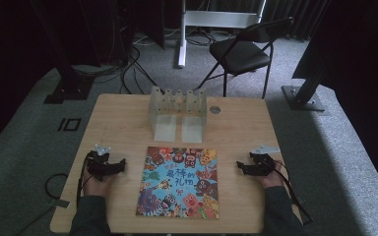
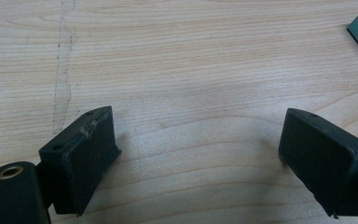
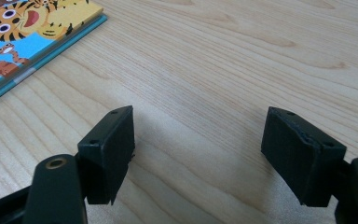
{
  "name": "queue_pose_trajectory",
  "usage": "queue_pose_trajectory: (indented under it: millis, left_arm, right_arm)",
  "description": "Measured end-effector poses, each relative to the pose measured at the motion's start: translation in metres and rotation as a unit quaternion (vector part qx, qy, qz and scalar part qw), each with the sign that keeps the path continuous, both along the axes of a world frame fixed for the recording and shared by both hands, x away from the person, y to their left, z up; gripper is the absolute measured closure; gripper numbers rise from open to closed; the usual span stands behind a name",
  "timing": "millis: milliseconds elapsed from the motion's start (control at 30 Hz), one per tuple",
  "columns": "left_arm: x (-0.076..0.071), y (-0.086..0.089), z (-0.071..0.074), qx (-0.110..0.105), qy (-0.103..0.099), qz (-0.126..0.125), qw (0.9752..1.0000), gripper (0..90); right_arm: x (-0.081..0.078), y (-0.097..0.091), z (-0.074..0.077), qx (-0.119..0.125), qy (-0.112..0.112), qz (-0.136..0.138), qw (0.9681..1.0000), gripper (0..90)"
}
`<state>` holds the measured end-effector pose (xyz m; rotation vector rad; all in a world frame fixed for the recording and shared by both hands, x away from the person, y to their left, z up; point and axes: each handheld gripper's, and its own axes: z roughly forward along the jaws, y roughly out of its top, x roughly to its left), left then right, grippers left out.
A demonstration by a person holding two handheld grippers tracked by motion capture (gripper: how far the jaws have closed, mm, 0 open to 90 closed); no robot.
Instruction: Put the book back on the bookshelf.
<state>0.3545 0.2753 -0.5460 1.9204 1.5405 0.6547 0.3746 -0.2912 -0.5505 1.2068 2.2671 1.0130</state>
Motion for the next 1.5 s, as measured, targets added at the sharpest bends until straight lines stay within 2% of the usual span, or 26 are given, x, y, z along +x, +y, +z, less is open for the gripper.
queue_pose_trajectory:
  millis: [367, 633, 800, 867, 967, 1233, 1500]
  left_arm:
    - [-0.001, 0.0, 0.0, -0.001, -0.001, -0.002, 1.0, 12.2]
    - [-0.002, -0.001, 0.0, -0.001, -0.003, -0.003, 1.0, 14.0]
    - [-0.002, -0.001, 0.0, 0.0, -0.003, -0.004, 1.0, 14.0]
    - [-0.003, -0.001, 0.0, 0.0, -0.003, -0.006, 1.0, 13.9]
    - [-0.003, -0.001, 0.0, 0.0, -0.002, -0.007, 1.0, 13.9]
    - [-0.003, -0.001, 0.0, 0.0, -0.003, -0.007, 1.0, 13.9]
    - [-0.003, -0.001, 0.0, -0.001, -0.003, -0.008, 1.0, 13.9]
  right_arm:
    - [0.001, 0.001, 0.0, -0.001, 0.0, 0.0, 1.0, 24.5]
    - [0.001, 0.005, 0.0, -0.004, 0.005, 0.005, 1.0, 17.5]
    - [0.001, 0.006, 0.0, -0.006, 0.007, 0.001, 1.0, 18.0]
    - [0.0, 0.008, 0.002, -0.006, 0.011, 0.0, 0.9999, 22.8]
    - [-0.001, 0.013, 0.005, -0.016, 0.005, 0.005, 0.9999, 25.9]
    - [-0.006, 0.024, 0.021, -0.009, -0.025, 0.02, 0.9994, 29.3]
    - [-0.009, 0.036, 0.033, -0.009, -0.039, 0.044, 0.9982, 32.9]
